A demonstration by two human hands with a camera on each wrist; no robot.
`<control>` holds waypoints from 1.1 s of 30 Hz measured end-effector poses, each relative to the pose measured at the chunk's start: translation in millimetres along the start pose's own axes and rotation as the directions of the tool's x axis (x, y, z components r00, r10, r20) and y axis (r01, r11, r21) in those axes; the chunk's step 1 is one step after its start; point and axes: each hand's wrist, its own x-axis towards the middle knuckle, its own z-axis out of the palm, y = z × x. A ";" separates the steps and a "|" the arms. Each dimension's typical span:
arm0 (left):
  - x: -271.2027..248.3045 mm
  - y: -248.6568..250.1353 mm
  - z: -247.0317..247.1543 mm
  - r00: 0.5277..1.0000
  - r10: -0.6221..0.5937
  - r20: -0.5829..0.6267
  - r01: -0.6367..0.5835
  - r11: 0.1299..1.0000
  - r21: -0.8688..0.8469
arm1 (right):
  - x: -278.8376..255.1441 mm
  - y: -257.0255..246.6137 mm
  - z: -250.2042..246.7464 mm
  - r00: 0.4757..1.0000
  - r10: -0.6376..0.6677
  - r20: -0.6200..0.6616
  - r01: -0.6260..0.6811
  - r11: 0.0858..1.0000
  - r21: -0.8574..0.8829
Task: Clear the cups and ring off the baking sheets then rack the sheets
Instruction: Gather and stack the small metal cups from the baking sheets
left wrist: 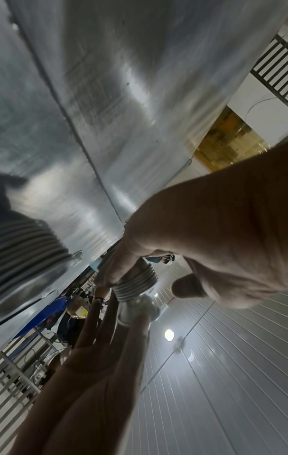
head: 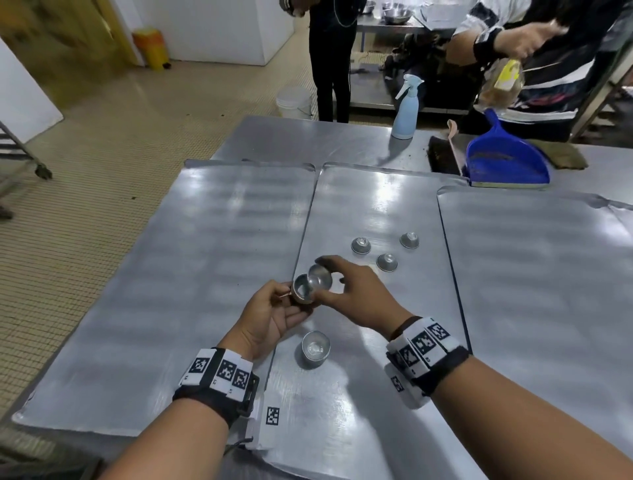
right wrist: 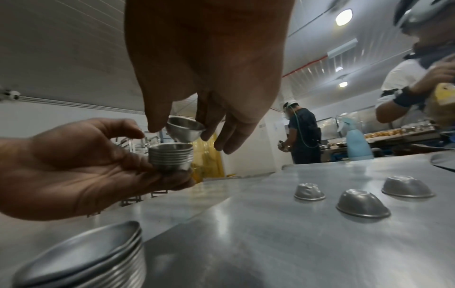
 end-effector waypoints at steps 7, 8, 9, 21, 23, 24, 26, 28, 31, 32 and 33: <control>-7.0 -9.8 10.9 1.000 0.016 -0.015 -0.015 0.999 0.050 | -11.2 3.5 8.2 0.998 -0.006 0.057 0.008 0.999 -0.043; -6.9 -12.1 11.4 0.999 0.032 -0.010 -0.032 0.997 0.075 | -12.4 5.0 7.0 0.998 -0.005 0.065 0.008 0.999 -0.038; -6.5 -14.0 12.3 0.999 0.050 0.001 -0.049 0.993 0.104 | -13.7 6.8 5.3 0.997 -0.005 0.079 0.007 1.000 -0.030; 25.3 -24.1 15.5 0.980 0.128 -0.149 -0.078 0.949 0.305 | 8.0 93.0 -58.7 0.936 0.298 -0.186 -0.336 0.915 -0.225; 28.6 -23.2 14.9 0.984 0.118 -0.137 -0.065 0.938 0.340 | 20.2 108.5 -64.2 0.928 0.331 -0.171 -0.370 0.871 -0.324; 29.5 -22.5 14.5 0.985 0.114 -0.129 -0.059 0.927 0.370 | 25.7 114.9 -65.2 0.927 0.346 -0.146 -0.375 0.856 -0.356; 30.2 -20.4 14.1 0.988 0.107 -0.113 -0.050 0.906 0.419 | 35.3 125.2 -64.0 0.924 0.373 -0.085 -0.374 0.835 -0.403; 31.6 -18.5 12.2 0.988 0.105 -0.111 -0.049 0.906 0.419 | 41.9 131.4 -59.6 0.923 0.382 -0.038 -0.358 0.821 -0.446; 35.9 -16.4 8.3 0.988 0.108 -0.113 -0.055 0.915 0.399 | 46.3 133.5 -51.3 0.934 0.355 -0.051 -0.335 0.814 -0.475; 37.4 -16.2 7.0 0.988 0.109 -0.106 -0.058 0.916 0.397 | 45.8 133.4 -48.6 0.939 0.338 -0.070 -0.329 0.818 -0.472; 38.9 -16.2 6.3 0.989 0.108 -0.099 -0.061 0.916 0.396 | 44.5 133.5 -46.2 0.944 0.316 -0.095 -0.323 0.825 -0.463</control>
